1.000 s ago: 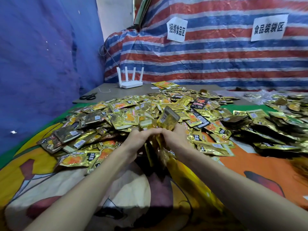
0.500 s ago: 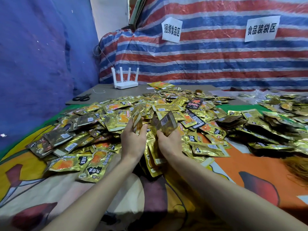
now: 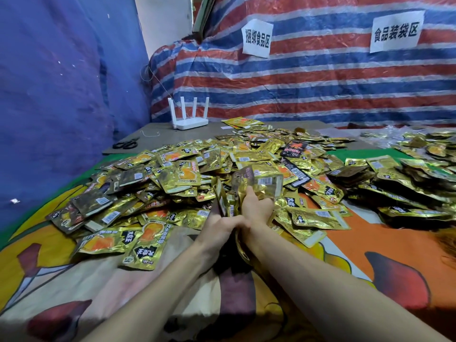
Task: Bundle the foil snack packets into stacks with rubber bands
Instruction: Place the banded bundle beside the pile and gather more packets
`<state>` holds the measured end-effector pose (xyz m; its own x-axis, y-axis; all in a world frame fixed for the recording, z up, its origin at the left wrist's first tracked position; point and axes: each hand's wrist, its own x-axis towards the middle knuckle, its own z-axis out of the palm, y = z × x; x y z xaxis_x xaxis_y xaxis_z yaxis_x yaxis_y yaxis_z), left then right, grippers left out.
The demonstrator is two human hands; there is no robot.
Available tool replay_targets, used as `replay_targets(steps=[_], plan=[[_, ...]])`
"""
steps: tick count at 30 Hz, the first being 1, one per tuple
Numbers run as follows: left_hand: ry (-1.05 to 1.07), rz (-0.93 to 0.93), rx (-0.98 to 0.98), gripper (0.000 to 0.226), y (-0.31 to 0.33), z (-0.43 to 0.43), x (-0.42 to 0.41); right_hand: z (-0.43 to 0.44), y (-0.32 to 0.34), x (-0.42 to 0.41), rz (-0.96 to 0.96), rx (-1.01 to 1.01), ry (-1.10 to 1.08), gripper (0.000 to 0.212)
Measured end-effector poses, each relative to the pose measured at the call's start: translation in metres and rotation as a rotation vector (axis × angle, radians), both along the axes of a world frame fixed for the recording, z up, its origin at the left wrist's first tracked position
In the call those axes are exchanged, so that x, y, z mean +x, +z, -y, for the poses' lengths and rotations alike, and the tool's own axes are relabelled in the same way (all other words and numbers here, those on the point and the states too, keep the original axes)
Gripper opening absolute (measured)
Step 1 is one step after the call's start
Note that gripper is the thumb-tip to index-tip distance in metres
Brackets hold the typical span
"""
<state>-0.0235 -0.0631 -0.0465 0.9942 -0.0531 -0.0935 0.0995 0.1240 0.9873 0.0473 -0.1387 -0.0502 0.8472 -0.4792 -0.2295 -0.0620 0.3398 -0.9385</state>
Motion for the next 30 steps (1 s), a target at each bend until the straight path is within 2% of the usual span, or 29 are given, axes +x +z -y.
replay_targets(steps=[2, 5, 8, 11, 13, 18, 20, 22, 23, 24, 26, 30], plan=[[-0.017, 0.014, 0.048, 0.014, 0.001, -0.004, -0.001, 0.005, 0.003, 0.001, -0.007, 0.011, -0.01, 0.021], [0.115, 0.03, 0.173, 0.031, 0.005, -0.011, 0.006, 0.007, 0.006, -0.001, 0.026, 0.008, 0.012, 0.018], [0.228, 0.079, 0.331, 0.027, 0.012, -0.019, 0.014, 0.013, 0.012, 0.0, 0.162, -0.149, 0.079, 0.007], [0.312, 0.17, 0.447, 0.024, 0.024, -0.027, 0.025, 0.023, 0.024, 0.001, 0.311, -0.325, 0.119, 0.027], [0.362, 0.199, 0.501, 0.023, 0.034, -0.031, 0.03, 0.03, 0.03, 0.003, 0.345, -0.396, 0.137, 0.03], [0.416, 0.081, 0.413, 0.027, 0.042, -0.033, 0.038, 0.043, 0.032, 0.005, 0.369, -0.585, 0.208, 0.023], [0.431, 0.075, 0.361, 0.026, 0.037, -0.028, 0.038, 0.041, 0.03, 0.0, 0.36, -0.573, 0.257, 0.026], [0.423, 0.117, 0.285, 0.01, 0.03, -0.022, 0.039, 0.038, 0.027, -0.005, 0.392, -0.555, 0.342, 0.028], [0.404, 0.139, 0.262, 0.014, 0.028, -0.019, 0.038, 0.036, 0.027, -0.006, 0.414, -0.582, 0.387, 0.03], [0.37, 0.154, 0.25, 0.03, 0.026, -0.016, 0.039, 0.034, 0.028, -0.007, 0.428, -0.601, 0.437, 0.032], [0.313, 0.205, 0.237, 0.049, 0.024, -0.012, 0.041, 0.034, 0.033, -0.008, 0.423, -0.59, 0.552, 0.037], [0.265, 0.346, 0.165, 0.066, 0.026, -0.008, 0.043, 0.039, 0.043, -0.008, 0.341, -0.468, 0.674, 0.035]])
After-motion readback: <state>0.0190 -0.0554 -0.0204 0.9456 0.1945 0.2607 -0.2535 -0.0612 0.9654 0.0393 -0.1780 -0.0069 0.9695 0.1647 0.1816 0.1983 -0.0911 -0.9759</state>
